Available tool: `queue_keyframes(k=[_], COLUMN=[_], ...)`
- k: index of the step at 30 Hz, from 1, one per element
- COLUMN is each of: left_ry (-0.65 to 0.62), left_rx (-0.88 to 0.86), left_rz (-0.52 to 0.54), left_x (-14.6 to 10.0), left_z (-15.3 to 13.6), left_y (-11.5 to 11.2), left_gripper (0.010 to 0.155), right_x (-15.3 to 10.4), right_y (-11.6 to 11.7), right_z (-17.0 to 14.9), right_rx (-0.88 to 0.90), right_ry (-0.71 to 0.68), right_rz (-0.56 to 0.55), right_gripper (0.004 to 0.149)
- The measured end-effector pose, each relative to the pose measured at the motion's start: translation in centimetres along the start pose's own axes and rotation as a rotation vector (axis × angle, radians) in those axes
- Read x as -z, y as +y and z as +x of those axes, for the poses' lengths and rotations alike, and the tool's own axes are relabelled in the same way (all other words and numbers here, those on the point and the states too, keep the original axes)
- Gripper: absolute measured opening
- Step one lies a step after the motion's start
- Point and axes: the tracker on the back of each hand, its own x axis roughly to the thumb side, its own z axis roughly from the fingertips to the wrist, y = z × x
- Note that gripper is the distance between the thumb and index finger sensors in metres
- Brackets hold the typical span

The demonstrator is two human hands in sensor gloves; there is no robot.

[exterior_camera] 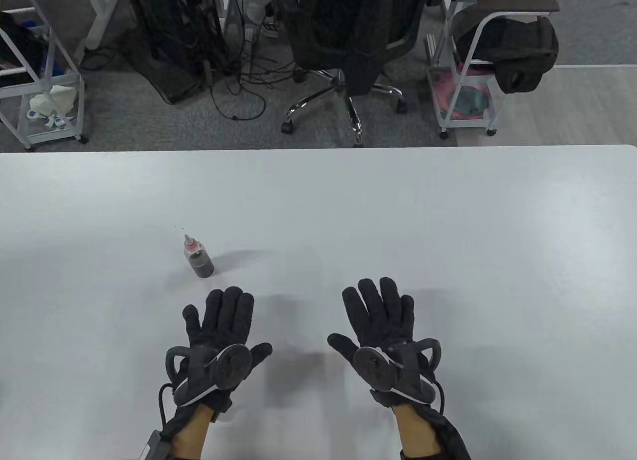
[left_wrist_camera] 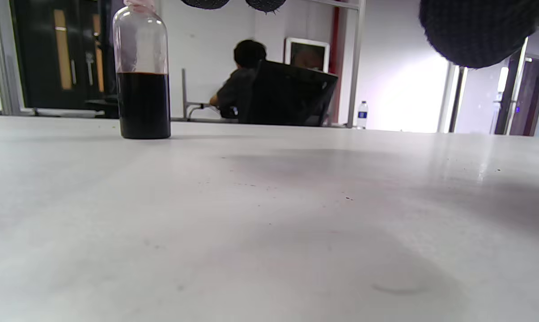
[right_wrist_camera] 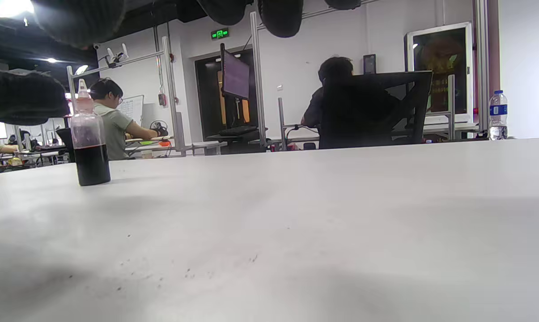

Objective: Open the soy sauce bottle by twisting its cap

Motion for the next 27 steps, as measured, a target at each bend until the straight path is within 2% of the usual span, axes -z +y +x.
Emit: queue_keyframes(k=[4,12,15,21,27], left_ry=[0.013,0.084,0.108,0.228,0.397], left_rx=[-0.03,-0.139,-0.132,-0.123,-0.201], left_rz=[0.009,0.097,0.088,0.141,0.169], left_x=[0.1,0.0,0.3,1.5,4.2], left_z=[-0.3,-1.6,-2.3,-4.7,-8.4], left_y=[0.1,0.8,0.7,1.0,1.5], left_gripper=[0.099,0.102,0.102,0.103,0.105], right_x=[0.0,-0.1,-0.2,-0.1,-0.2], right_y=[0.1,0.0,0.0,-0.3,-0.5], right_z=[0.0,0.0,0.1,0.3,0.4], right_rx=[0.0,0.009,0.009,0.017,0.017], right_ry=[-0.002,-0.006,-0.01,-0.03,-0.048], right_rz=[0.009,0.0,-0.002,-0.01,-0.017], right_gripper=[0.085,0.085,0.085,0.085,0.085])
